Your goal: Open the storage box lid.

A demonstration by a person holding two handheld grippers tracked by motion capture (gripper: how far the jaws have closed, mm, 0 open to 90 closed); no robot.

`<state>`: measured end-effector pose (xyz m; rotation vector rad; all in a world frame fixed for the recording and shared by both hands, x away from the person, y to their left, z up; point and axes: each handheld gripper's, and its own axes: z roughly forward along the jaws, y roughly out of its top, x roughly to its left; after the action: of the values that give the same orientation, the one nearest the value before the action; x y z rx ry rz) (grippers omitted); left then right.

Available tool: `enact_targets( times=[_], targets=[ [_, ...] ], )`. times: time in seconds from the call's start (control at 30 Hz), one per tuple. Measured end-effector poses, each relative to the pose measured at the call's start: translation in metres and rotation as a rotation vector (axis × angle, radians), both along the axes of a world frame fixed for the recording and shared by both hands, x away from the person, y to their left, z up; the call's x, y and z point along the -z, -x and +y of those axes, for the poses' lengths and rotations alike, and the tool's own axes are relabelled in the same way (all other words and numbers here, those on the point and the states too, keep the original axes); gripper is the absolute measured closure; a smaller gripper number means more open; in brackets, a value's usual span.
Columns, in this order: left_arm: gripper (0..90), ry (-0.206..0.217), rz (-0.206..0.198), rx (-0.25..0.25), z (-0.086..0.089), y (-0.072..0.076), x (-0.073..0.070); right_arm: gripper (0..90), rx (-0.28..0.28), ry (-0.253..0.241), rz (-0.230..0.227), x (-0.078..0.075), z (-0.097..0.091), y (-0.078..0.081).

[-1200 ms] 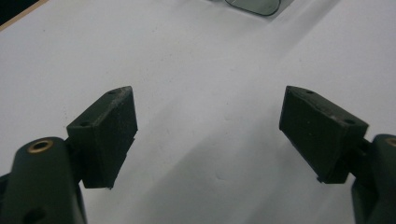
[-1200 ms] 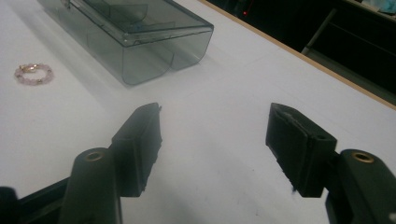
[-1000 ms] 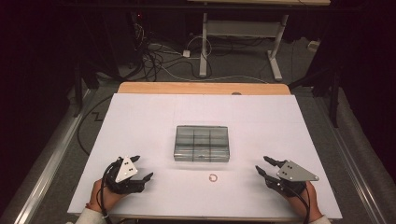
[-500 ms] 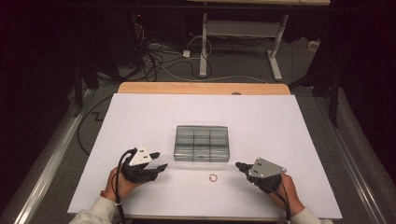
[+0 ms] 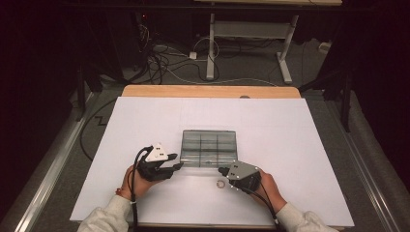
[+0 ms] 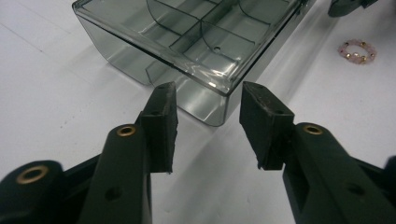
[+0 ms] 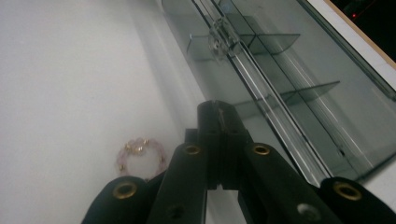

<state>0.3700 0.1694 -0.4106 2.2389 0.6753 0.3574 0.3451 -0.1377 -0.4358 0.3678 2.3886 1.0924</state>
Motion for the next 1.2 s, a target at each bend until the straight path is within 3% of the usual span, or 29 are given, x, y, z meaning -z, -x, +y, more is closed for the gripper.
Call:
enact_targets(
  times=[0.17,0.5,0.7,1.0,1.2],
  targets=[
    [58.0,0.002,0.003,0.009,-0.003,-0.001,-0.001,90.0,0.007,0.019,-0.022,0.001,0.004,-0.004],
    [59.8,0.104,0.129,-0.022,0.001,-0.008,0.000,90.0,-0.002,0.011,-0.035,0.002,0.012,-0.009],
    [60.9,0.068,0.101,-0.023,-0.002,-0.006,-0.002,90.0,-0.013,0.009,-0.040,0.001,0.018,-0.011],
    [62.7,0.086,0.070,-0.023,-0.004,-0.006,-0.008,90.0,-0.017,-0.034,-0.044,-0.008,0.024,-0.010],
    [62.7,0.089,0.050,-0.027,-0.005,-0.007,-0.012,82.9,-0.016,-0.073,-0.045,-0.018,0.014,-0.007]
  ],
)
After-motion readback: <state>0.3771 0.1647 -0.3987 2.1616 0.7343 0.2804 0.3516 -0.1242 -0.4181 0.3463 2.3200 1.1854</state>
